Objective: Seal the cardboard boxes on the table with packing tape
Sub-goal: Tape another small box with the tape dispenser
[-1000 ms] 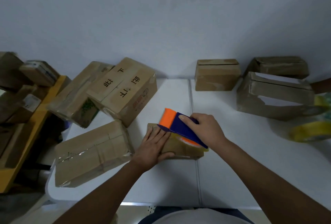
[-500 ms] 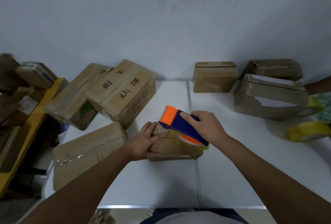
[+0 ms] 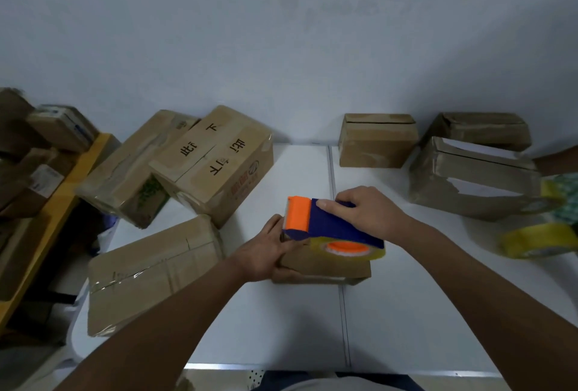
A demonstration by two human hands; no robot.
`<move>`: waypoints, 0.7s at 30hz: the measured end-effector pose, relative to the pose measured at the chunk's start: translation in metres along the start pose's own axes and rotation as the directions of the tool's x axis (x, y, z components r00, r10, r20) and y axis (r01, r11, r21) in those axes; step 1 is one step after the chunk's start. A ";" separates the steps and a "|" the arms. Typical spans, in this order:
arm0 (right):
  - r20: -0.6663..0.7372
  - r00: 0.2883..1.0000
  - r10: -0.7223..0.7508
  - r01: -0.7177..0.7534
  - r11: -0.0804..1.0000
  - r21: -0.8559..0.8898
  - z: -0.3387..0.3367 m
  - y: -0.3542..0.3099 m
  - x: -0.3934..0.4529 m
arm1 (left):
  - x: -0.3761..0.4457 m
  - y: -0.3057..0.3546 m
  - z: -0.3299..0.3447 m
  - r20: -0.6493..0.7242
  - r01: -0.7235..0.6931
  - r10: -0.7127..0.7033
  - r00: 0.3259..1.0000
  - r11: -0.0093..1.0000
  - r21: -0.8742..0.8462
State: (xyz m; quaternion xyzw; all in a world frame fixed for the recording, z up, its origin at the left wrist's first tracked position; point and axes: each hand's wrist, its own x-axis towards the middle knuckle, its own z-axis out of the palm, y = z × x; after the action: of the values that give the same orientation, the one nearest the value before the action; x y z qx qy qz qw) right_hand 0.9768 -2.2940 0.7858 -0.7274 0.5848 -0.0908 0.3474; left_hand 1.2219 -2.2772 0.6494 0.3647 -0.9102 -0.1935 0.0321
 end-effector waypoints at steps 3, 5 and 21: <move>0.063 0.998 0.012 -0.012 1.000 -0.008 0.011 0.004 0.005 | -0.001 0.000 0.000 -0.094 -0.051 0.040 0.995 0.993 -0.109; 0.064 0.998 0.024 -0.023 1.000 -0.022 0.019 0.010 0.006 | -0.003 0.002 -0.002 -0.155 -0.088 0.062 0.986 0.982 -0.168; 0.058 0.998 0.013 -0.014 1.000 0.015 0.029 0.017 0.005 | -0.018 0.043 -0.045 0.262 0.236 -0.783 0.565 -0.151 -0.960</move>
State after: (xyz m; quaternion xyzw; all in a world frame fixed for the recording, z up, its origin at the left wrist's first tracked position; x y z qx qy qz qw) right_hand 0.9800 -2.2883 0.7525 -0.7230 0.5787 -0.0718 0.3705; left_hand 1.2163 -2.2518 0.7085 0.6224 -0.2790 -0.6325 0.3670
